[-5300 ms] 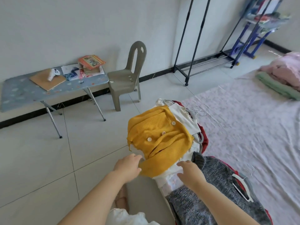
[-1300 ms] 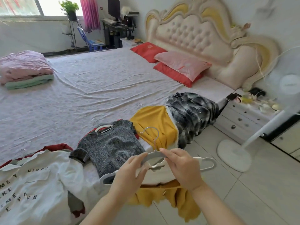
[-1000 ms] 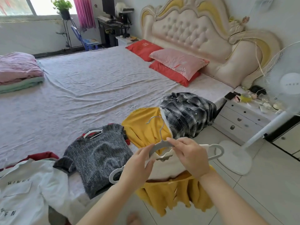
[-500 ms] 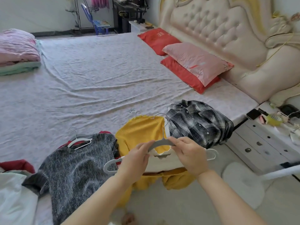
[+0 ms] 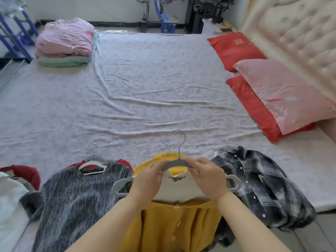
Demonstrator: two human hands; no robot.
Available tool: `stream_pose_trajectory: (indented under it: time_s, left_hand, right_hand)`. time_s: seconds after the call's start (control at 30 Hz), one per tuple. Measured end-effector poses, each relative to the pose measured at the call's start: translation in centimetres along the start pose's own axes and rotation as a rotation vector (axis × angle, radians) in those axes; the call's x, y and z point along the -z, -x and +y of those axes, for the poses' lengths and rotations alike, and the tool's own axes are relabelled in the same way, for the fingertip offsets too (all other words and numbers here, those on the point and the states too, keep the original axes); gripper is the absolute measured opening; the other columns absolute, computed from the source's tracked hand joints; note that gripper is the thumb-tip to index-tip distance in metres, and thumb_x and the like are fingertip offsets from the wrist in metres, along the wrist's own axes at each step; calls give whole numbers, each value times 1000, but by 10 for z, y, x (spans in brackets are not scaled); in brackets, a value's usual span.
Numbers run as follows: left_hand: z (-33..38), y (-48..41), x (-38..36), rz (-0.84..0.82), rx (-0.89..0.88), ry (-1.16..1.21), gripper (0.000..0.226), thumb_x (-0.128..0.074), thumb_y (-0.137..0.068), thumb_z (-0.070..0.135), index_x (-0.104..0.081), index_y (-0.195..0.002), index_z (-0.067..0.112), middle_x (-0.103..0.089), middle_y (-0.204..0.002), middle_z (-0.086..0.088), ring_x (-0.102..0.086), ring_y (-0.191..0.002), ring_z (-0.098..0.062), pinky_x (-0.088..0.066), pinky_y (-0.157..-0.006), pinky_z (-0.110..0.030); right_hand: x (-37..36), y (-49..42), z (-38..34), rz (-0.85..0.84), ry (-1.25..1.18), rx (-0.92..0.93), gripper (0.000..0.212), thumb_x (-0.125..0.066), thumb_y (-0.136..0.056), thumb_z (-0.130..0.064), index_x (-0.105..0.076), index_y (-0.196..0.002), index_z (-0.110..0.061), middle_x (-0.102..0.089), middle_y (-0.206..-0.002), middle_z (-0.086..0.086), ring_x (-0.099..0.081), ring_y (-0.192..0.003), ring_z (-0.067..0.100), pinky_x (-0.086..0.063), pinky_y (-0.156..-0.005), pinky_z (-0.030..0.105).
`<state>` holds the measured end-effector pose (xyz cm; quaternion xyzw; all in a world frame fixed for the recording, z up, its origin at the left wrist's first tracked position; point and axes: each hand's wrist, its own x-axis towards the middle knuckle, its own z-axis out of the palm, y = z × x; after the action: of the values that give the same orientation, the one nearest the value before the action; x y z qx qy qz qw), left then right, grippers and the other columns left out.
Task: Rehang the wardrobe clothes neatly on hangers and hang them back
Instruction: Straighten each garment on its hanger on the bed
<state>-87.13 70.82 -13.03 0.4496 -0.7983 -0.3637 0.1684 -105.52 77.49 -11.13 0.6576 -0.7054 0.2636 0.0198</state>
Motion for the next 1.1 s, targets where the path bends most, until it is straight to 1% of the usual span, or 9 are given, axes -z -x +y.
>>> stream_pose_trajectory:
  time_s: [0.13,0.3,0.37,0.43,0.53,0.6,0.77,0.9,1.1]
  left_hand:
    - [-14,-47,-14,4,130,-20,47,-46,-91,3,-47,-133,24,-53,-130,0,-48,-118,-18,-32,-92,-18]
    - [-39,-83,-28,18,281,-69,47,-43,-91,3,-45,-134,22,-54,-130,-2,-48,-118,-19,-32,-90,-21]
    - [-48,-93,-30,25,316,-92,48,-43,-90,2,-43,-135,20,-52,-131,-3,-48,-119,-20,-33,-93,-24]
    - [-57,-98,-33,28,334,-108,54,-46,-86,-1,-41,-137,16,-47,-136,-5,-43,-124,-21,-28,-98,-22]
    - [-70,-99,-38,-5,402,-116,58,-50,-85,1,-36,-139,16,-41,-139,-4,-37,-128,-21,-27,-102,-25]
    - [-78,-98,-42,-45,438,-137,57,-51,-86,5,-35,-139,17,-39,-139,-2,-36,-128,-20,-31,-104,-31]
    - [-88,-88,-42,-131,524,-222,57,-52,-89,16,-30,-141,20,-35,-143,0,-34,-131,-20,-35,-102,-35]
    - [-87,-75,-31,-152,558,-254,56,-52,-90,19,-31,-141,17,-37,-142,-3,-38,-128,-22,-37,-101,-39]
    - [-87,-27,3,-118,599,-315,50,-50,-91,24,-33,-138,20,-43,-134,-2,-46,-118,-23,-40,-96,-39]
  right_hand:
    - [-34,-37,35,-106,-55,-11,44,-84,-63,-9,-73,-100,-30,-69,-74,-5,-64,-56,17,-45,-39,23]
    - [-80,-68,61,-206,-96,14,43,-83,-64,-12,-72,-101,-30,-68,-74,-6,-61,-53,17,-39,-37,22]
    - [-100,-77,69,-298,-103,-48,38,-74,-76,-15,-67,-109,-33,-68,-82,-6,-62,-62,17,-36,-43,22]
    - [-123,-86,77,-409,-74,-97,38,-61,-86,-16,-60,-119,-35,-66,-97,-5,-60,-78,20,-37,-52,25]
    - [-150,-102,88,-641,-99,-230,45,-49,-90,-11,-49,-131,-30,-56,-119,1,-50,-106,22,-45,-71,32]
    - [-160,-104,93,-759,-99,-240,44,-49,-92,-12,-47,-133,-26,-51,-127,3,-46,-115,23,-46,-82,35]
    - [-168,-73,86,-997,-40,-176,45,-50,-95,-22,-39,-139,-20,-40,-138,3,-40,-124,23,-46,-91,35]
    - [-163,-56,71,-1039,-20,-179,45,-47,-95,-20,-38,-139,-21,-40,-138,2,-39,-125,22,-45,-92,33]
    - [-152,-55,23,-1013,-27,-81,46,-51,-94,-24,-38,-138,-21,-42,-136,2,-40,-124,22,-44,-94,33]
